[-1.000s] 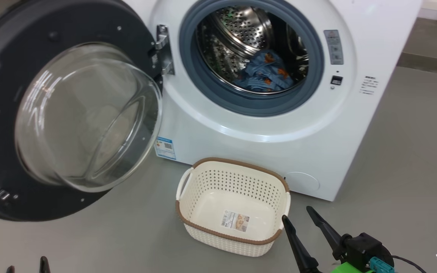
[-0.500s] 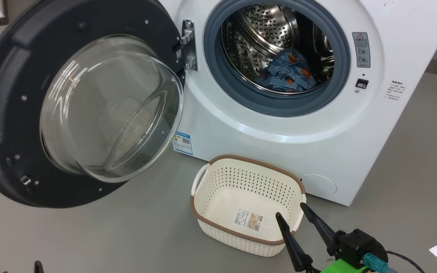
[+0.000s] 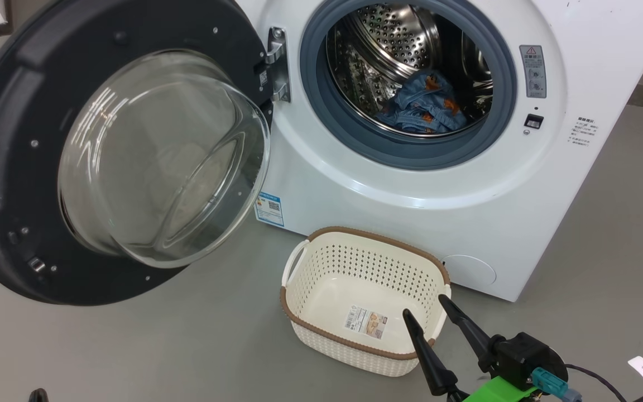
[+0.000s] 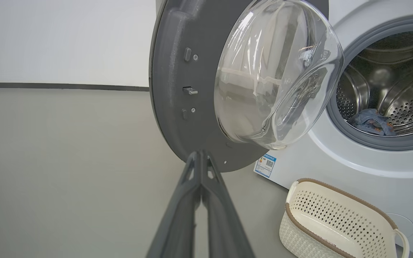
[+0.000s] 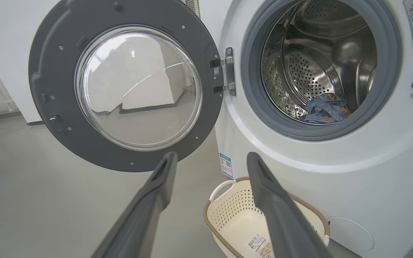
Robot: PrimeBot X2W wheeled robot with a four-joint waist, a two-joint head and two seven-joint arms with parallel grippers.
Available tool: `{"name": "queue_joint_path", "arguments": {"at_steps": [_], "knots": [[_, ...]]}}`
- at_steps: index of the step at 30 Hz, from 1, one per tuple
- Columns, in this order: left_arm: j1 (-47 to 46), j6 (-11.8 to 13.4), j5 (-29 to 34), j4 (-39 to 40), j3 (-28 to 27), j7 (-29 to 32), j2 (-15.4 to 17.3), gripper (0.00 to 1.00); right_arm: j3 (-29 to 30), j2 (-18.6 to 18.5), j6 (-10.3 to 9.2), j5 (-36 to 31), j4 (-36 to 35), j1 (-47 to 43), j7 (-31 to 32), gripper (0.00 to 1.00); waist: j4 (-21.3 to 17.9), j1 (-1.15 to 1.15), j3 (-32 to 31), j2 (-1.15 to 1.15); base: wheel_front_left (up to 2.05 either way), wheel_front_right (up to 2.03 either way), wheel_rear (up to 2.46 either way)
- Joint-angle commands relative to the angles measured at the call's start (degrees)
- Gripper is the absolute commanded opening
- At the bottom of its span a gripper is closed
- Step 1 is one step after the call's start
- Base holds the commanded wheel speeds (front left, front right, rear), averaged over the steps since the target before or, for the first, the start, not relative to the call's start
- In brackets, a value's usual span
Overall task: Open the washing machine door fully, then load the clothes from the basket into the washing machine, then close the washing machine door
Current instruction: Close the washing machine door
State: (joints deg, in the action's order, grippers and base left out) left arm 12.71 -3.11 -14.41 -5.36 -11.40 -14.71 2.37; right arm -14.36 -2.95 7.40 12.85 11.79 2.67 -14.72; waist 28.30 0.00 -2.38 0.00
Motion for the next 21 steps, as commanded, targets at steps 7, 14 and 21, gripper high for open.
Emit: {"name": "queue_joint_path", "arguments": {"at_steps": [7,14,21], "knots": [[-2.39,-1.36,-2.67,1.05,-2.44,-0.29,0.51,0.00,-0.78,0.07,0.09,0.59,-1.77,1.47,-0.28,1.00,-0.08,0.00,0.30,0.00,0.00,0.00,0.00],[-5.25,-2.57,-4.11,0.56,-4.36,-0.29,0.98,0.00,-0.34,0.07,0.09,0.53,-2.13,0.94,-0.28,1.00,-0.09,0.00,0.54,0.00,0.00,0.00,0.00],[-10.22,-3.41,-4.94,-0.75,-6.18,-0.29,5.56,0.00,-0.48,0.07,0.09,0.64,-2.29,1.03,-0.28,1.00,-0.32,0.00,0.82,0.00,0.00,0.00,0.00]]}}
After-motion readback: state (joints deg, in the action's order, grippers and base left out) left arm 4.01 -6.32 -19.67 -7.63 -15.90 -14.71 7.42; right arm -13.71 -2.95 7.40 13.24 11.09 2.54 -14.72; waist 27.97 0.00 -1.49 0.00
